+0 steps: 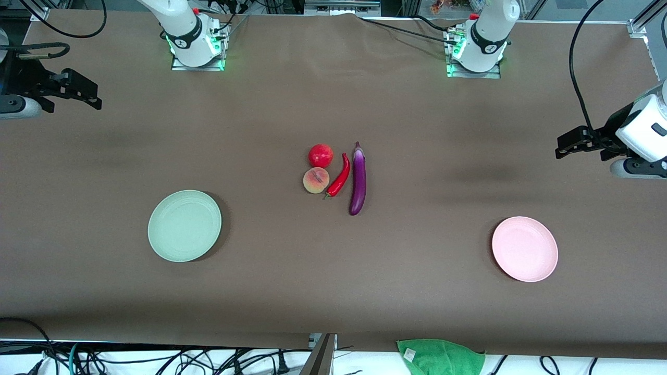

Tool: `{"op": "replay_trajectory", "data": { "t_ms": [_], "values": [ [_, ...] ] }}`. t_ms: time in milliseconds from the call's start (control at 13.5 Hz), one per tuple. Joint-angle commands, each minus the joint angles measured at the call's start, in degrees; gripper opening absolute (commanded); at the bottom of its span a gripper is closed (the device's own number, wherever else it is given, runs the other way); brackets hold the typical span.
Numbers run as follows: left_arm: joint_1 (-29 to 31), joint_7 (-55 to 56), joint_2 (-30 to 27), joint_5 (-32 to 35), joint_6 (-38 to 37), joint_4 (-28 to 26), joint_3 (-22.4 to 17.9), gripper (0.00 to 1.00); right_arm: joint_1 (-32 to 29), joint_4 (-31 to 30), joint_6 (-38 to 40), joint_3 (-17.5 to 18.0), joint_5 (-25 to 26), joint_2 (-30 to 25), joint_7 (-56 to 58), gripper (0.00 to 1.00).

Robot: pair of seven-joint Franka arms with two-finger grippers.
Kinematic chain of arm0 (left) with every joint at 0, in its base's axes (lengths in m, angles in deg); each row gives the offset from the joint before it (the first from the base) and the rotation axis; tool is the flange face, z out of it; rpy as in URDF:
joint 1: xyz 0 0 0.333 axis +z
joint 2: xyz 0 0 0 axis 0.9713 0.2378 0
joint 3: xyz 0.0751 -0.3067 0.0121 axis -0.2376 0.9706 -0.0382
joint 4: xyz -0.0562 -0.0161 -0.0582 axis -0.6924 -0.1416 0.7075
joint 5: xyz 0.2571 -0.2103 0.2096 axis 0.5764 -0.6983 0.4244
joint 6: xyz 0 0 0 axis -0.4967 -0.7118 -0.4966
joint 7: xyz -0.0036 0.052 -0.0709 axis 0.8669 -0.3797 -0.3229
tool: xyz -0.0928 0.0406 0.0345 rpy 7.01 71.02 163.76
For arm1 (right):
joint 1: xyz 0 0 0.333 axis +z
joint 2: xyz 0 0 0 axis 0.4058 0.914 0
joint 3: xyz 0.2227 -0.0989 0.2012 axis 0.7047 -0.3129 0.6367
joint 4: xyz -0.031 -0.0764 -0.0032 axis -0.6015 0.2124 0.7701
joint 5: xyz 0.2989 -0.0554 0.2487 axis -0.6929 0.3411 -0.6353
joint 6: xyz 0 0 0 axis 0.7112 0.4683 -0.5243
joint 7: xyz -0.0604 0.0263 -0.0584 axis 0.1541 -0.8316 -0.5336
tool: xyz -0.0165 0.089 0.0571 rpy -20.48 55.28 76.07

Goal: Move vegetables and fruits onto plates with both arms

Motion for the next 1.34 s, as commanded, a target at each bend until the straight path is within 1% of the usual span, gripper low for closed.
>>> {"op": "replay_trajectory", "data": {
  "t_ms": [0, 74, 297, 445, 594, 890, 1261],
  "values": [
    [-0.18, 0.11, 0.89, -0.75, -1.3, 2.04, -0.05, 1.0, 0.25, -0.58, 0.28, 0.09, 0.31, -0.29, -1.1, 0.99],
    [-0.18, 0.11, 0.89, -0.75, -1.3, 2.04, -0.13, 1.0, 0.42, -0.76, -0.07, 0.26, 0.22, -0.12, -2.15, 0.99],
    [-0.18, 0.29, 0.98, -1.09, -1.3, 1.95, -0.05, 1.0, 5.06, -0.76, -1.56, 0.97, 0.13, 1.9, -9.43, 0.99],
    [-0.09, 0.11, 0.98, -1.1, -1.3, 1.95, -0.13, 1.0, 8.23, -0.85, -4.28, 0.97, -2.4, 4.97, -15.57, 0.99],
    [0.08, 0.11, 0.98, -1.18, -1.3, 1.95, -0.05, 1.0, 12.0, -0.85, -8.93, 0.97, -5.05, 8.92, -22.26, 0.99],
    [-0.09, 0.11, 0.98, -1.19, -1.3, 2.04, -0.05, 1.0, 20.61, -0.85, -19.3, 0.97, -5.23, 14.9, -33.94, 0.99],
    [0.0, 0.03, 0.89, -1.19, -1.3, 1.95, -0.13, 1.0, 28.71, -0.85, -30.2, 0.97, -5.32, 23.42, -49.77, 0.99]
  ]
}}
